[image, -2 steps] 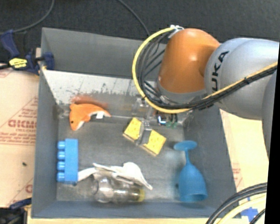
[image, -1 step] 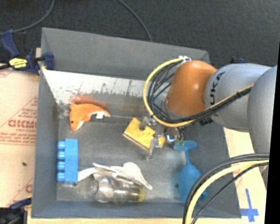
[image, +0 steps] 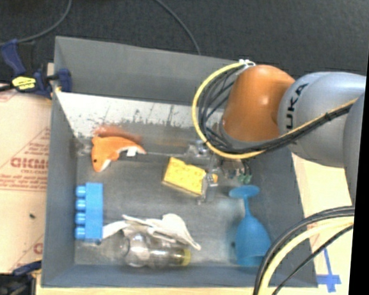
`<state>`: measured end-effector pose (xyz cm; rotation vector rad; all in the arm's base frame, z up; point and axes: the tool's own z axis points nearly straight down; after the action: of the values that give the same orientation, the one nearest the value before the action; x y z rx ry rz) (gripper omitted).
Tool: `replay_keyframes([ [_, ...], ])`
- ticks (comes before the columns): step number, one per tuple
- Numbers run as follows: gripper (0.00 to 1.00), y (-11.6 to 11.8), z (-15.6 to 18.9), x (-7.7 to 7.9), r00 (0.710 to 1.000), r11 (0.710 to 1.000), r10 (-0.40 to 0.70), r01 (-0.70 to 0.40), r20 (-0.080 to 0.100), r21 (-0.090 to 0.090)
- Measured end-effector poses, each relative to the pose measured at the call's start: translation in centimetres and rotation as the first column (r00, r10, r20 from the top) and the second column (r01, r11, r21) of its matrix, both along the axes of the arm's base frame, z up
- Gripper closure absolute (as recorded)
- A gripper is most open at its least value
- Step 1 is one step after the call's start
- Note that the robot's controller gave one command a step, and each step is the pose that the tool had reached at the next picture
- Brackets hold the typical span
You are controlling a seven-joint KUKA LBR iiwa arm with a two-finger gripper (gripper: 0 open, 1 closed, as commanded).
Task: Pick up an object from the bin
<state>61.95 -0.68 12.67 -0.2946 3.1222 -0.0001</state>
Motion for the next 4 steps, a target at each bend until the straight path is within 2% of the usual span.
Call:
replay_keyframes([
  [1,0.00,-0.2,-1.1,0.1,0.989,0.989,-0.146,0.146,0.003,0.002],
  [2,0.00,-0.9,-5.5,1.6,0.955,0.955,-0.297,0.297,0.004,0.004],
  [3,1.00,-1.6,-5.2,1.1,0.948,0.948,-0.318,0.318,0.010,0.009],
  [4,1.00,-1.6,-5.2,1.1,0.948,0.948,-0.318,0.318,0.010,0.009],
])
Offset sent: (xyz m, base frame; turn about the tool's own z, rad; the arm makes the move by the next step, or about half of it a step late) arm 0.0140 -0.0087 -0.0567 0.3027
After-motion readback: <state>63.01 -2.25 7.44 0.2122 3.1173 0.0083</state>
